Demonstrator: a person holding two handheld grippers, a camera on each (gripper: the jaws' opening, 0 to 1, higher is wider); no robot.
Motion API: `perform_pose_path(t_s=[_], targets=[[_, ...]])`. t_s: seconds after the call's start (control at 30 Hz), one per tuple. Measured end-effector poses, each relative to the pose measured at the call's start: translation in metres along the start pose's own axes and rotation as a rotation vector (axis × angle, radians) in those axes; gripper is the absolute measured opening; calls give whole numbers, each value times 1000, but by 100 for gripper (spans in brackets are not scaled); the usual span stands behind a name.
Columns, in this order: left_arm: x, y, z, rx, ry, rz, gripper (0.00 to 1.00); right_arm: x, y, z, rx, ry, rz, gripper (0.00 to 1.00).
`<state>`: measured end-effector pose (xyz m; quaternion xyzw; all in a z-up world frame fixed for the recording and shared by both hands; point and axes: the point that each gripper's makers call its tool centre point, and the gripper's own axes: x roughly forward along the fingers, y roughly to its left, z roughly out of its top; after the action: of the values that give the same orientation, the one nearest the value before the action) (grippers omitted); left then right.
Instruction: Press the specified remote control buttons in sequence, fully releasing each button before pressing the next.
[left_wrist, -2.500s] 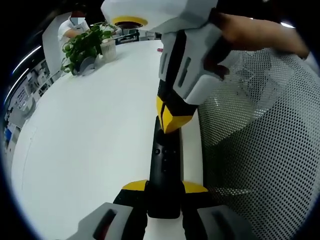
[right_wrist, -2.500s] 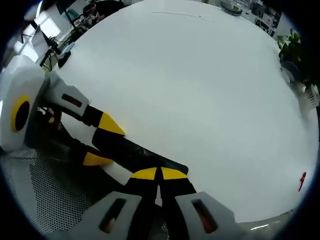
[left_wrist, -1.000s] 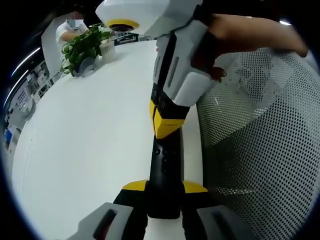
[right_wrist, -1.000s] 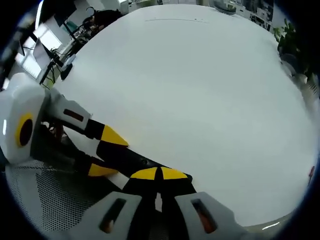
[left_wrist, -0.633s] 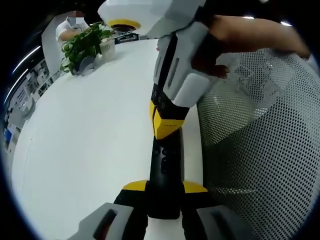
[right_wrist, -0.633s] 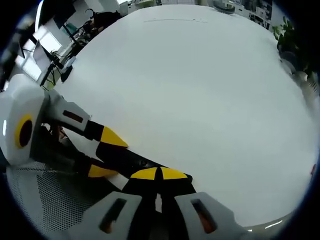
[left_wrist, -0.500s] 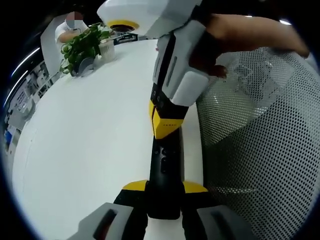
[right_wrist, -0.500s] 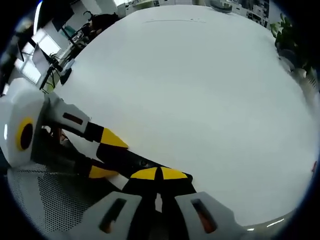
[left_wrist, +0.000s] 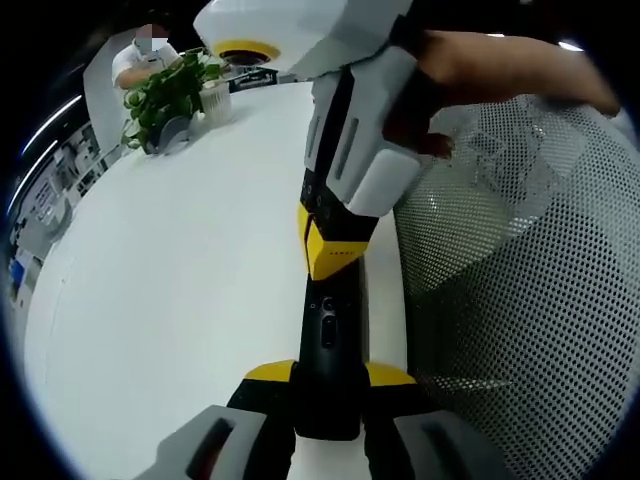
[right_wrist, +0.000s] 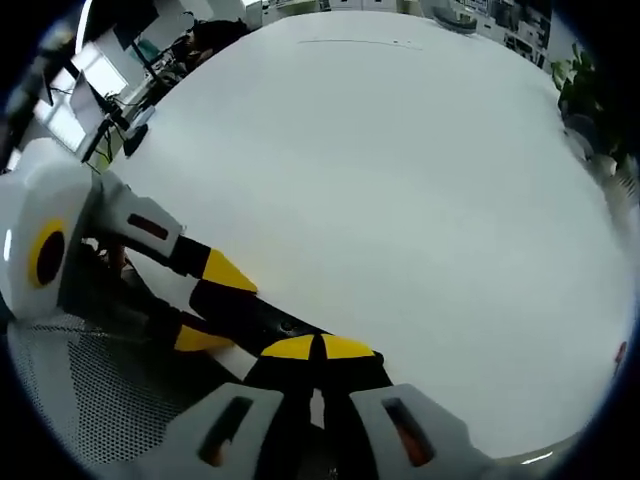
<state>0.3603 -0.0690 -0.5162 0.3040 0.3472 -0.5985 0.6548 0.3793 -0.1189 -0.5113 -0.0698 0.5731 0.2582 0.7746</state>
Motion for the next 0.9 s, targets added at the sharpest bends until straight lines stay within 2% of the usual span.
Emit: perform_pose_path(t_s=[0.4, 0.53, 0.9], targets=[[1, 0, 0, 5, 0, 2, 24, -2, 1, -2, 21, 1, 15, 0], [1, 0, 0, 2, 0, 4, 24, -3, 10, -6, 41, 23, 66, 0], [1, 0, 0, 5, 4, 4, 24, -3, 17, -8, -9, 35, 75, 0]])
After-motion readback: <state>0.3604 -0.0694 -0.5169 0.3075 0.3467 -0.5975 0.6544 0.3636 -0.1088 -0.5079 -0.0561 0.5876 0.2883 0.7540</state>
